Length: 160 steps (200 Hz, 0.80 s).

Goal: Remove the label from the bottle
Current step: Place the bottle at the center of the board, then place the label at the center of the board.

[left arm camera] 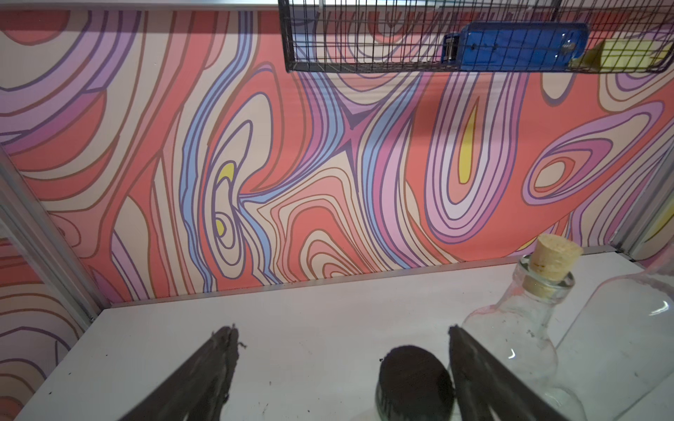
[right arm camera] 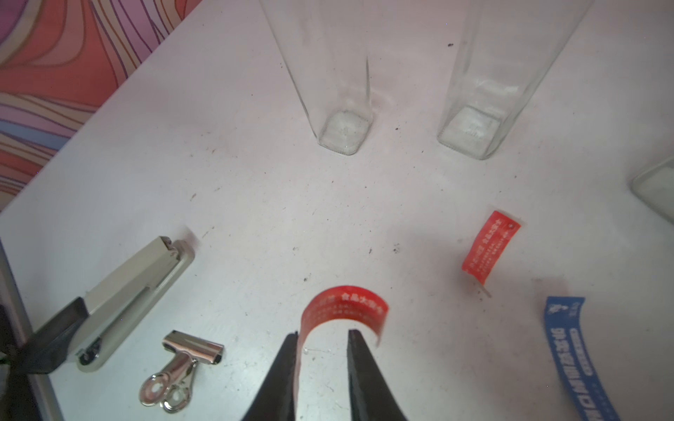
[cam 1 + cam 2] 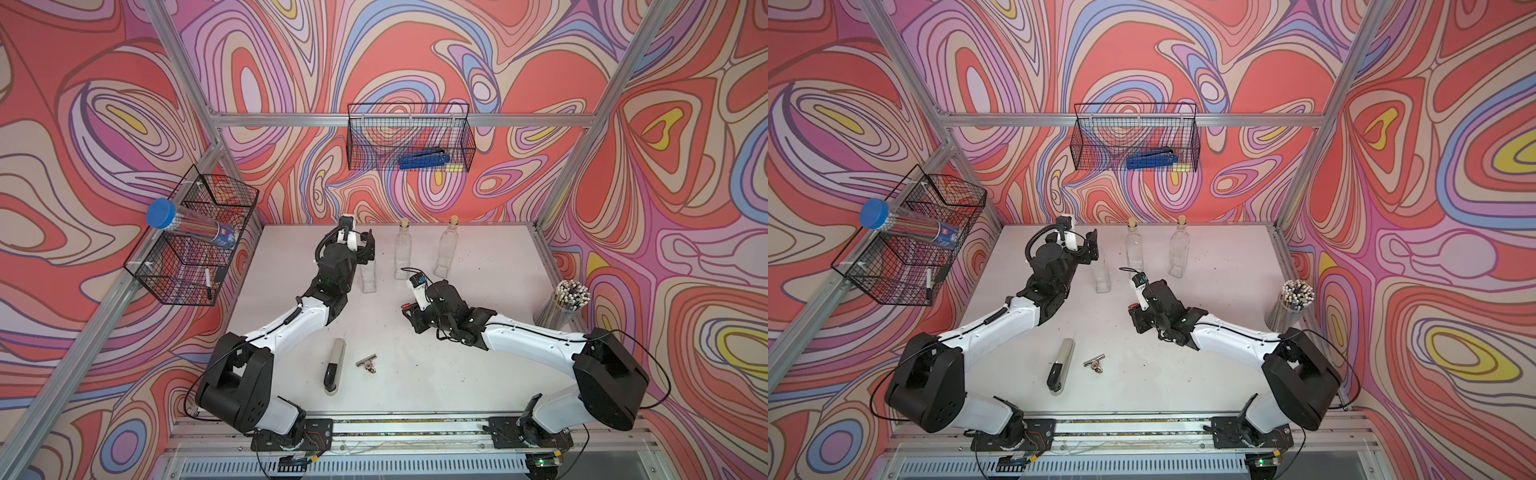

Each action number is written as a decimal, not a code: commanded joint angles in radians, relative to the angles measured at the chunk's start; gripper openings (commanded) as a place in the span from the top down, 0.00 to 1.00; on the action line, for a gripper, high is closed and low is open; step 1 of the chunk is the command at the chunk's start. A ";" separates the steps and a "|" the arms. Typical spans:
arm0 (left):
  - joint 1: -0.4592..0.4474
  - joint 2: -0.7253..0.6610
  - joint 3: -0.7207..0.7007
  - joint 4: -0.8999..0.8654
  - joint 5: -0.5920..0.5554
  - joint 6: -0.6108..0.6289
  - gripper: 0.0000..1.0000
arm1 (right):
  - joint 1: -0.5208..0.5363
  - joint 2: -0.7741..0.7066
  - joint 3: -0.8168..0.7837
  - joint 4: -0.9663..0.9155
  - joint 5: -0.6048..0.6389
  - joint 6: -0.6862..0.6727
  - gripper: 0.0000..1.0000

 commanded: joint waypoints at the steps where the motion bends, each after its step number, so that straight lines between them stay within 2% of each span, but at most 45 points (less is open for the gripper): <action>1: 0.008 -0.060 -0.007 -0.089 -0.018 -0.014 0.09 | -0.005 -0.001 0.021 -0.001 -0.020 0.008 0.56; 18: 0.010 -0.101 0.003 -0.168 -0.005 -0.039 0.09 | -0.004 0.002 0.027 -0.002 -0.030 0.013 0.40; 43: 0.010 -0.170 0.005 -0.293 0.021 -0.100 0.11 | -0.007 0.002 0.030 -0.002 -0.048 0.030 0.21; 71: 0.011 -0.259 -0.019 -0.430 0.078 -0.197 0.13 | -0.017 -0.009 0.037 -0.002 -0.078 0.062 0.09; 109: -0.006 -0.371 -0.111 -0.545 0.188 -0.333 0.17 | -0.073 -0.033 0.037 0.010 -0.176 0.150 0.07; 160: -0.089 -0.435 -0.290 -0.505 0.232 -0.430 0.18 | -0.148 -0.037 0.074 0.016 -0.324 0.311 0.07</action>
